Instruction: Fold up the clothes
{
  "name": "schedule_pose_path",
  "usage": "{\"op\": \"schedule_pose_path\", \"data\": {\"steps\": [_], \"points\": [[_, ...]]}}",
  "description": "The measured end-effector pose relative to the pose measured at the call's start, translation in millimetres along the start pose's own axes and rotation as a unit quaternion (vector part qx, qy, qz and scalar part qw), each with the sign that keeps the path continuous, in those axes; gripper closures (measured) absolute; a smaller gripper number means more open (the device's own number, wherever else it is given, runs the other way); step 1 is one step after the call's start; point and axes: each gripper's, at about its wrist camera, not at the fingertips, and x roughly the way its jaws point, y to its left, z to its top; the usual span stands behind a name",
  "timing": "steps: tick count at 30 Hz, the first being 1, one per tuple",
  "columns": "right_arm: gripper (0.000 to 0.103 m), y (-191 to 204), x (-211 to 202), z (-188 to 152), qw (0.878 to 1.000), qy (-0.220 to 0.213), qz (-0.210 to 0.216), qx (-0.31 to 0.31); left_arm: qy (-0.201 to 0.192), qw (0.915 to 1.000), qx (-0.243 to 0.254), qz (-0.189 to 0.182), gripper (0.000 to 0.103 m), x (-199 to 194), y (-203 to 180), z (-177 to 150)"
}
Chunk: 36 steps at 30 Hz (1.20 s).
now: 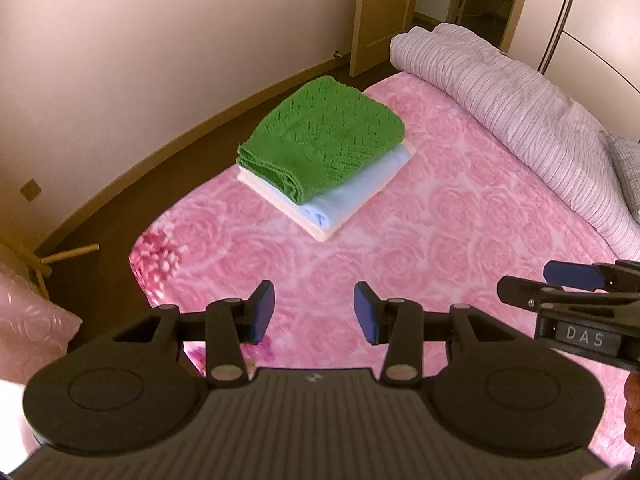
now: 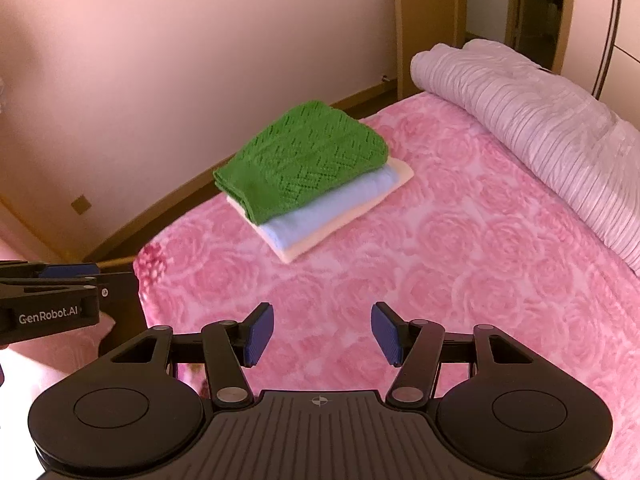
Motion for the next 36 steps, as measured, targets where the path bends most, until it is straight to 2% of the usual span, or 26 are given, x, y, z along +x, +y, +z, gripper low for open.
{"op": "schedule_pose_path", "data": {"steps": [16, 36], "points": [[0.045, -43.9, 15.2, 3.4, 0.999, 0.029, 0.012, -0.001, 0.018, 0.9994, -0.021, 0.018, 0.063, 9.4, -37.1, -10.8], [0.045, -75.3, 40.1, 30.0, 0.999, 0.038, 0.014, 0.016, 0.04, 0.9991, -0.009, 0.013, 0.063, 43.4, -62.6, 14.7]]}}
